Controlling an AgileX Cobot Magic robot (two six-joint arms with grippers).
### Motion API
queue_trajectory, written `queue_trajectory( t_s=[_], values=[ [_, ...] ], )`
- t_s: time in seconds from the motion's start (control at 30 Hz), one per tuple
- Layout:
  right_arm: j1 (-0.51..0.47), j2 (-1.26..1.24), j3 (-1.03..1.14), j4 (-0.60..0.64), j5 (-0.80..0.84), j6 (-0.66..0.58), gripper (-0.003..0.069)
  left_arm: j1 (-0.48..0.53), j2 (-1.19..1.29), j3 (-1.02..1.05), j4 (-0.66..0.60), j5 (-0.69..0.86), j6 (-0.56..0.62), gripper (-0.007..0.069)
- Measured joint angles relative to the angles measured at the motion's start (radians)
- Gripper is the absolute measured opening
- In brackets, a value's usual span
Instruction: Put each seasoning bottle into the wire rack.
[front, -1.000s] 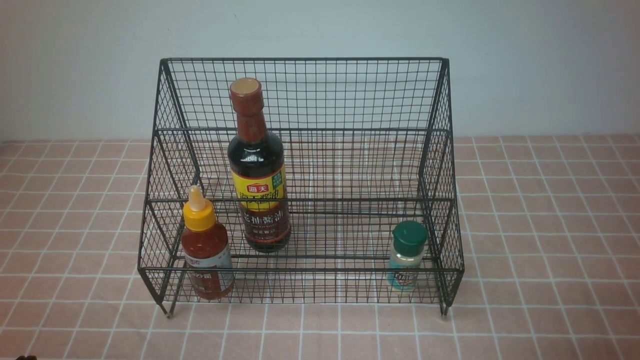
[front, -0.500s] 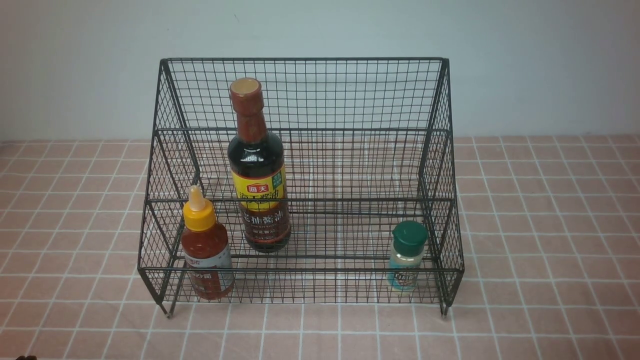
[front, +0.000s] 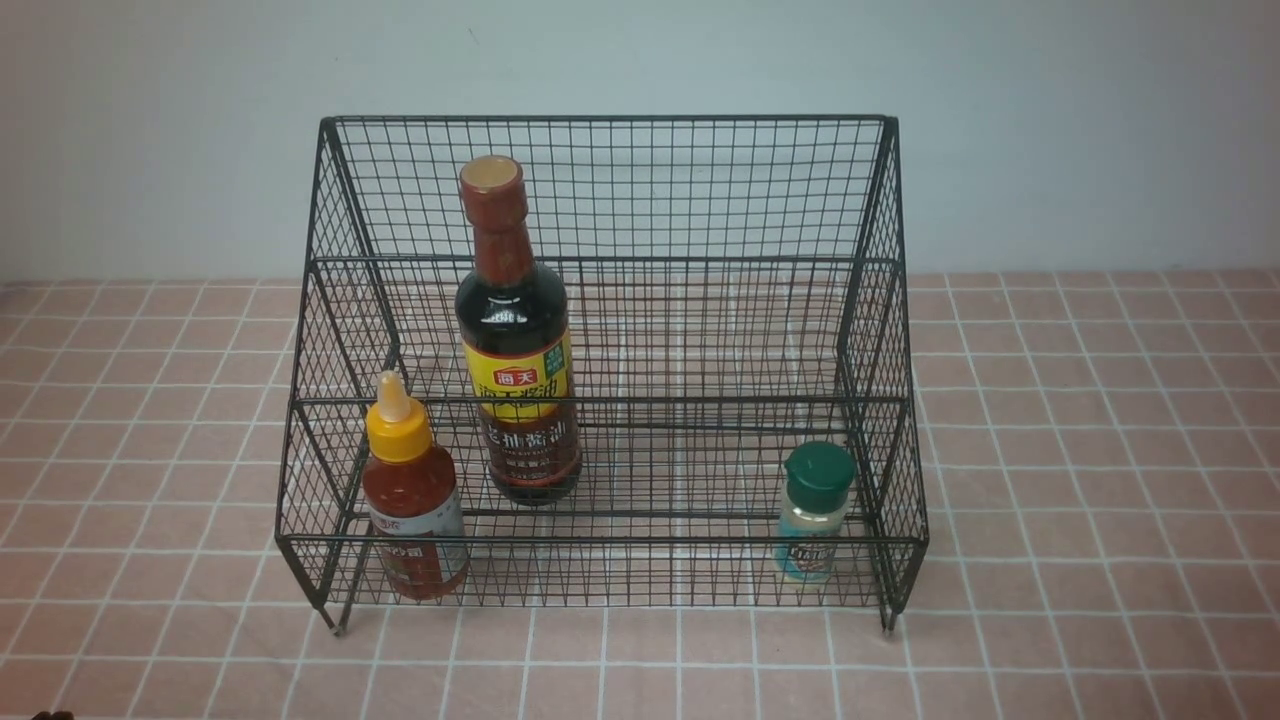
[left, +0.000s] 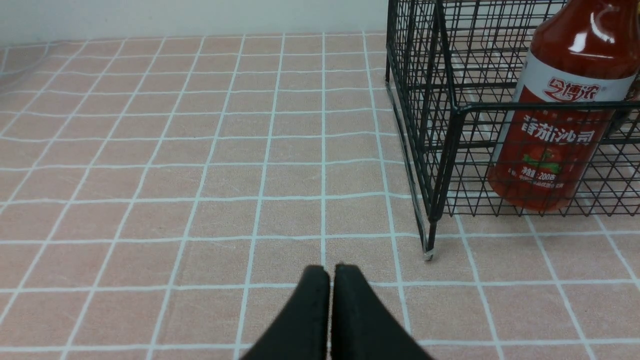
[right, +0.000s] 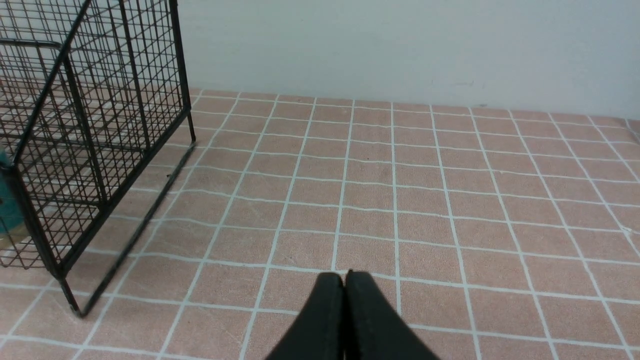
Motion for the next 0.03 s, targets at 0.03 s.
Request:
queue_trajectory(
  t_s=[0.03],
  values=[
    [0.000,0.000,0.000,0.000,-0.001,0.000,-0.0015,0.000,0.000,0.000,0.000,0.000,0.000,-0.0007]
  ],
)
